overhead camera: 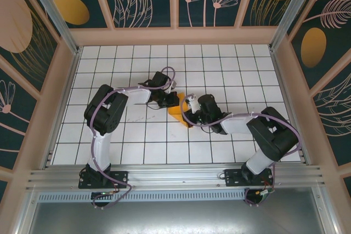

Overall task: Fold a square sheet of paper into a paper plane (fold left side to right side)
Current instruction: Third fold the triangle at the center of the table.

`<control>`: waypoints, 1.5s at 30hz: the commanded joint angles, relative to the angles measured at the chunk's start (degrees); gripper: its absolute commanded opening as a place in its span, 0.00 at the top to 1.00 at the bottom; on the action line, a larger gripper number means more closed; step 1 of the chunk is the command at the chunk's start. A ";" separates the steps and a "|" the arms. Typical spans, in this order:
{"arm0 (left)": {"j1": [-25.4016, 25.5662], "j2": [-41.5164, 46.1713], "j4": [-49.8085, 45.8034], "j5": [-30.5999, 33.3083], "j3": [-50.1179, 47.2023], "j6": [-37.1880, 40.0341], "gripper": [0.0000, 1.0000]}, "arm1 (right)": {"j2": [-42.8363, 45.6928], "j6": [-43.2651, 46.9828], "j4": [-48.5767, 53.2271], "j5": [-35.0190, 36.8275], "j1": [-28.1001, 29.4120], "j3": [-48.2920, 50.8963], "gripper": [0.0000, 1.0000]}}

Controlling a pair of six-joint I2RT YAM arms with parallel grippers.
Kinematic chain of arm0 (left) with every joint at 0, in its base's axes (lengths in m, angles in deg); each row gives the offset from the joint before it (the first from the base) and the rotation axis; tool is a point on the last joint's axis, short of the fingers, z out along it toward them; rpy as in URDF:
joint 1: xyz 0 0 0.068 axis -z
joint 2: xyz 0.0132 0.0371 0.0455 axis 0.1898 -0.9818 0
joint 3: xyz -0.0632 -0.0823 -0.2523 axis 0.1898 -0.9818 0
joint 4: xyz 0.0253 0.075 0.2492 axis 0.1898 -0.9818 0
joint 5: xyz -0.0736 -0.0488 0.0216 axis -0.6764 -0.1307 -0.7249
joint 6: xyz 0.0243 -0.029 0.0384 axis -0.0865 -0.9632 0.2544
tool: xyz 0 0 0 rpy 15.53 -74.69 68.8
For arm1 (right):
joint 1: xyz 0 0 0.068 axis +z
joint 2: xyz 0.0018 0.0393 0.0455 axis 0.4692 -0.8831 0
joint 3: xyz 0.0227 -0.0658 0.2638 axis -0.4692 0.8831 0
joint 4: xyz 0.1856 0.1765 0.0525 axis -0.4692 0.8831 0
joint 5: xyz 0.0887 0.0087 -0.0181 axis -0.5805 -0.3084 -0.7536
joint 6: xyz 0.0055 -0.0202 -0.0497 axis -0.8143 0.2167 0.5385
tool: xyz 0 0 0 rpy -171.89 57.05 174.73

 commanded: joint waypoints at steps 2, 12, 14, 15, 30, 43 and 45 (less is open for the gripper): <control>0.69 -2.49 -2.95 2.42 0.39 1.42 0.92 | -1.86 -0.50 2.52 -1.59 -0.82 -3.32 1.00; 0.91 -2.50 -2.94 2.56 0.52 1.32 0.92 | -5.04 0.07 5.17 -0.02 -1.47 -6.18 1.00; 0.88 -2.48 -2.95 2.54 0.60 1.28 0.93 | -5.26 -0.25 5.27 0.38 -1.55 -6.07 1.00; 0.90 -2.49 -2.95 2.66 0.57 1.33 0.92 | -5.34 -0.46 5.23 0.50 -1.63 -6.03 1.00; 0.98 -2.56 -3.03 2.72 0.65 1.32 0.93 | -7.55 -2.19 6.23 2.35 -2.74 -7.75 1.00; 0.97 -2.57 -2.95 2.76 0.55 1.31 0.93 | -8.89 -2.25 6.93 2.92 -2.79 -8.62 1.00; 0.95 -2.57 -2.95 2.75 0.70 1.31 0.93 | -8.98 -2.25 6.93 2.96 -2.79 -8.70 1.00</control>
